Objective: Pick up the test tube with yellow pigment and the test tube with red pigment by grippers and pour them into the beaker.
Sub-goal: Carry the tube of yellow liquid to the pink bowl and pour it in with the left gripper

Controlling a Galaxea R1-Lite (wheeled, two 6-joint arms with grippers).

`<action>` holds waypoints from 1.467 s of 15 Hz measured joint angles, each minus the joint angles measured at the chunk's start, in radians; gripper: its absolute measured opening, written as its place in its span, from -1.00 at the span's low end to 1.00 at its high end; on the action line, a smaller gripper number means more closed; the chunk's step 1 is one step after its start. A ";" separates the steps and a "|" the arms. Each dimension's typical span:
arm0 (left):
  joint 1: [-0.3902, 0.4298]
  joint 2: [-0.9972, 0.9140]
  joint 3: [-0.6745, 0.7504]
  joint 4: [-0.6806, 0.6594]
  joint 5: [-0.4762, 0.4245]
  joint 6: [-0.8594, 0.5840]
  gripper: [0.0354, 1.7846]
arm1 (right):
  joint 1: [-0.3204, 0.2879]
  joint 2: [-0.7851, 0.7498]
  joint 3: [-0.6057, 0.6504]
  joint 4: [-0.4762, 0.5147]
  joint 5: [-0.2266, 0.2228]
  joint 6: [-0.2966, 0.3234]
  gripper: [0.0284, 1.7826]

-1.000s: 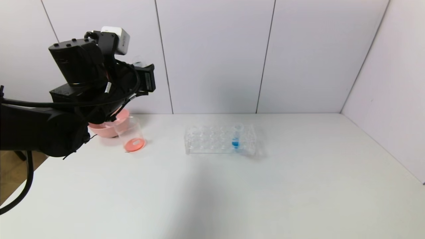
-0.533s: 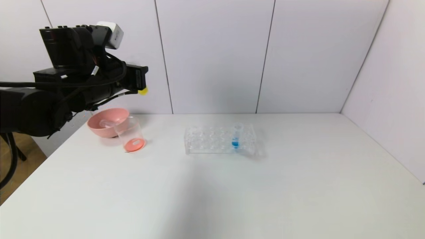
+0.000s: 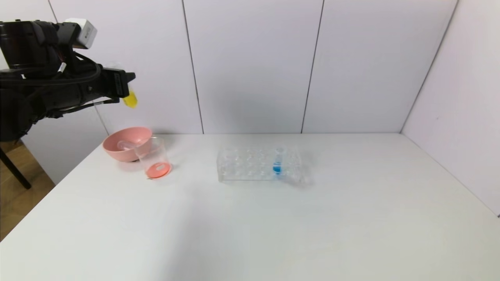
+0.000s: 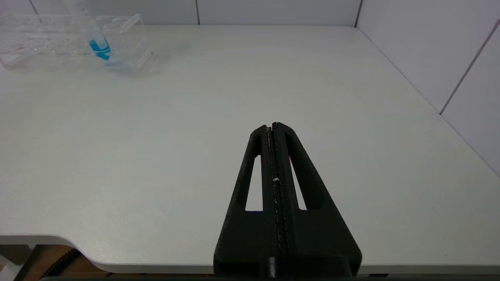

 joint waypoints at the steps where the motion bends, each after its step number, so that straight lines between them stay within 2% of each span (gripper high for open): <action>1: 0.025 0.000 -0.004 0.019 -0.018 -0.007 -0.50 | 0.000 0.000 0.000 0.000 0.000 0.000 -0.91; 4: 0.087 0.007 -0.023 0.090 -0.087 -0.014 -0.50 | 0.000 0.000 0.000 0.000 0.000 0.000 -0.91; 9: 0.196 0.040 -0.031 0.094 -0.225 -0.003 -0.50 | 0.000 0.000 0.000 0.000 0.000 0.000 -0.91; 12: 0.234 0.068 -0.038 0.093 -0.254 0.030 -0.50 | 0.000 0.000 0.000 0.000 0.000 0.000 -0.91; 18: 0.260 0.113 -0.051 0.103 -0.395 0.201 -0.50 | 0.000 0.000 0.000 0.000 0.000 0.000 -0.91; 20: 0.261 0.127 -0.069 0.158 -0.479 0.273 -0.50 | 0.000 0.000 0.000 0.000 0.000 0.000 -0.91; 22: 0.261 0.139 -0.104 0.271 -0.514 0.368 -0.50 | 0.000 0.000 0.000 0.000 0.000 0.000 -0.91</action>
